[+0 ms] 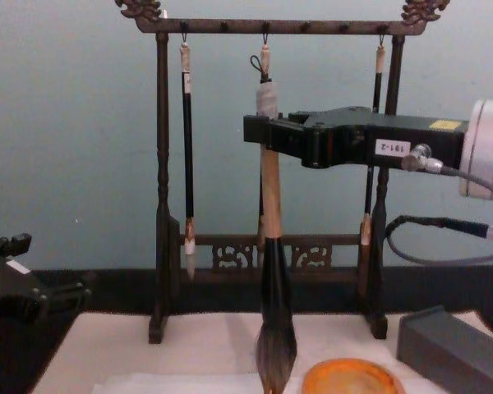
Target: Pick up the brush from the inkstone, write on the paper, then place the brush back to its original position.
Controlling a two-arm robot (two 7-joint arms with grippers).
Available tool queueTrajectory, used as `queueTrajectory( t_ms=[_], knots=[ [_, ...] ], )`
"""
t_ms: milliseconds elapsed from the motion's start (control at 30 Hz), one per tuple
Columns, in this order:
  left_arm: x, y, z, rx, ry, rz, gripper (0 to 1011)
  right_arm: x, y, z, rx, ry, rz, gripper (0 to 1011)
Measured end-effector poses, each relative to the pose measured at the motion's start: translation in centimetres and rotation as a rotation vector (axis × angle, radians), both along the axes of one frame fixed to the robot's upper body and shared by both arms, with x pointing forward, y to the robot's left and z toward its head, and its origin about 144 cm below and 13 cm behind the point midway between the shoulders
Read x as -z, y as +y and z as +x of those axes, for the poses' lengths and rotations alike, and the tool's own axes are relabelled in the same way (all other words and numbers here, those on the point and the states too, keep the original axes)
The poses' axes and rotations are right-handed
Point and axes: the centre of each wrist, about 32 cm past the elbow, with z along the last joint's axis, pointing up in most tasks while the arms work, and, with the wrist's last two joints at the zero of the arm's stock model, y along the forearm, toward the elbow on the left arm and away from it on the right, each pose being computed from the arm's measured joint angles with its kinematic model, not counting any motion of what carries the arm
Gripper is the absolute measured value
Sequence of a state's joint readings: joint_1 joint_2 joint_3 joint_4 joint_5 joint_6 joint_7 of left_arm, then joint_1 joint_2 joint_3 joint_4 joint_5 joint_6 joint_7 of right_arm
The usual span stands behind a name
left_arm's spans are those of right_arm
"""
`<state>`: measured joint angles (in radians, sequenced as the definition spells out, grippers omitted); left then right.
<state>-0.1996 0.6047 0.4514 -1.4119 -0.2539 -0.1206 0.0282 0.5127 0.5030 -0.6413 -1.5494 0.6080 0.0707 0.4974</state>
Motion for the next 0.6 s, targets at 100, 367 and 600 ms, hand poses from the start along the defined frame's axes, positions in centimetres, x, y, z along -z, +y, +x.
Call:
queueTrajectory(
  t_ms=[100, 367, 600],
  knots=[
    [0.00, 0.00, 0.00, 0.000, 0.000, 0.000, 1010, -0.01, 0.01, 0.01, 0.000, -0.002, -0.001, 163],
    [0.00, 0.00, 0.00, 0.000, 0.000, 0.000, 1010, -0.02, 0.02, 0.01, -0.001, -0.005, -0.004, 163],
    [0.00, 0.00, 0.00, 0.000, 0.000, 0.000, 1010, -0.03, 0.01, 0.01, -0.001, -0.006, -0.006, 163]
  ],
)
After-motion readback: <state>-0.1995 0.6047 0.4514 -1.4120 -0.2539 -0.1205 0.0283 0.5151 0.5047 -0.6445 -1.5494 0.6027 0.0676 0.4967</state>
